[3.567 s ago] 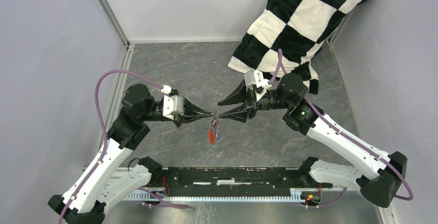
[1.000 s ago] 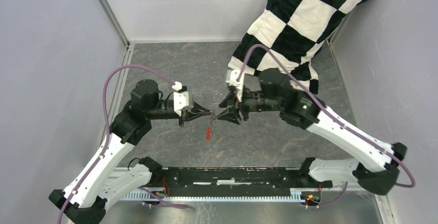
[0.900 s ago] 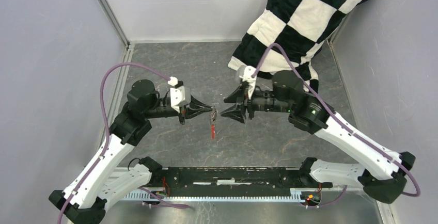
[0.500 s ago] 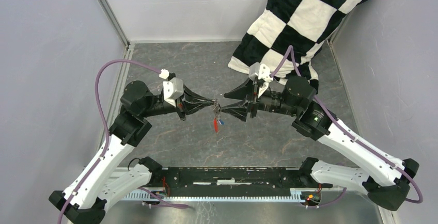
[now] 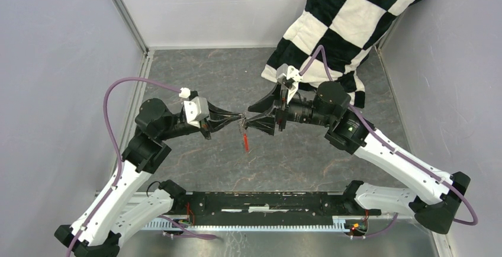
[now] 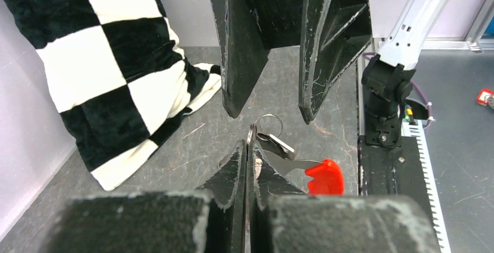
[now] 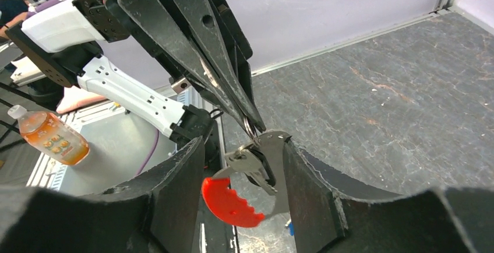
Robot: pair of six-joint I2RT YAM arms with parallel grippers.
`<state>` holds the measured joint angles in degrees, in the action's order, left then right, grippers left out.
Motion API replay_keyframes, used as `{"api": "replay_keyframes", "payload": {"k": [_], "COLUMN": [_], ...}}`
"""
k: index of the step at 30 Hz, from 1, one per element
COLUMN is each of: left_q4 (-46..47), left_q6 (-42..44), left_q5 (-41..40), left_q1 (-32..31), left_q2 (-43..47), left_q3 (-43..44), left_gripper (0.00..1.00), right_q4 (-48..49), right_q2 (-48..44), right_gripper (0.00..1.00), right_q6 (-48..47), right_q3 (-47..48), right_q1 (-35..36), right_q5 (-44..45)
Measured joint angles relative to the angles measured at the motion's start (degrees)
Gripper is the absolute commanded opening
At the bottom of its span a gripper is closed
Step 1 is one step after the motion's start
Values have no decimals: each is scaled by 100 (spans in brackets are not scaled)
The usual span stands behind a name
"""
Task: Put the keys on the keyring
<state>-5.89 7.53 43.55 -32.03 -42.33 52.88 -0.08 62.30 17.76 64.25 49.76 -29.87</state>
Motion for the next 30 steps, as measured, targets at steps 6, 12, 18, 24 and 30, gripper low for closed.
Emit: {"api": "replay_keyframes", "payload": {"k": [6,12,18,24,30], "left_q4": [-179,-181,-254,-264,-275], "left_q6": [313,457,525,544,546], "left_q5": [-166,-205,-214,-210,-210], "left_q1": [2,0,2,0,2], "left_q2": [15,35,44,68,83], "left_q3": [-79,-79,-79,-79,-79], "left_gripper": [2,2,2,2,2], "right_q4": [140,271,260,251,173], "right_q2": [92,153,289,291,291], "right_gripper": [49,32,21,8,5], "right_q6": [223,352,404,409,407], "right_q3": [-2,-13,-39,-44,-149], "right_q1": [0,0,0,-7,-7], "right_q5": [-37,-50,-50,-44,-4]}}
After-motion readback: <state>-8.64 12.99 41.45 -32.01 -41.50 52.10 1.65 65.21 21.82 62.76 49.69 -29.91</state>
